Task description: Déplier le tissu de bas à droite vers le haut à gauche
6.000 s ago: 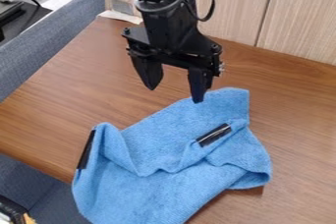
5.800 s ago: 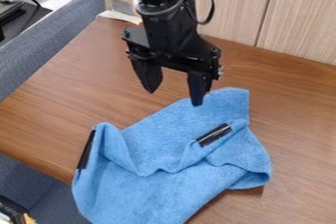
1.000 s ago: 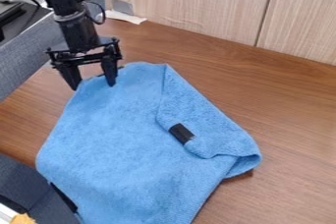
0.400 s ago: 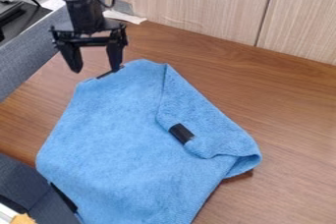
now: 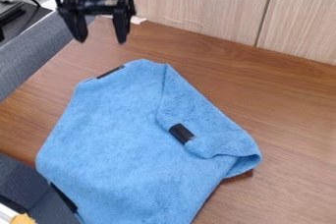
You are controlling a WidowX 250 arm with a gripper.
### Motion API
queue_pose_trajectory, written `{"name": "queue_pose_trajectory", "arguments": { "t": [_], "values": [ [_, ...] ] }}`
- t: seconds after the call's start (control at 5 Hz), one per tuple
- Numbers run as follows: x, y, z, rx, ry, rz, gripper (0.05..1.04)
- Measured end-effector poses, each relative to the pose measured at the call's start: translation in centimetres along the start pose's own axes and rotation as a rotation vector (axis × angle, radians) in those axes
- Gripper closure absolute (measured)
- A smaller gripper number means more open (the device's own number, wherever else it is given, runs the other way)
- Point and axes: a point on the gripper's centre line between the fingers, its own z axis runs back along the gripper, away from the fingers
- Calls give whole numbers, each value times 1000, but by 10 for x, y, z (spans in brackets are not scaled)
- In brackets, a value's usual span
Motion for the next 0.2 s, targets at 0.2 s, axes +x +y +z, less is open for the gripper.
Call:
{"name": "queue_pose_trajectory", "arguments": {
  "t": [0.2],
  "values": [
    [0, 0, 2, 1, -6, -1, 83]
  ]
}}
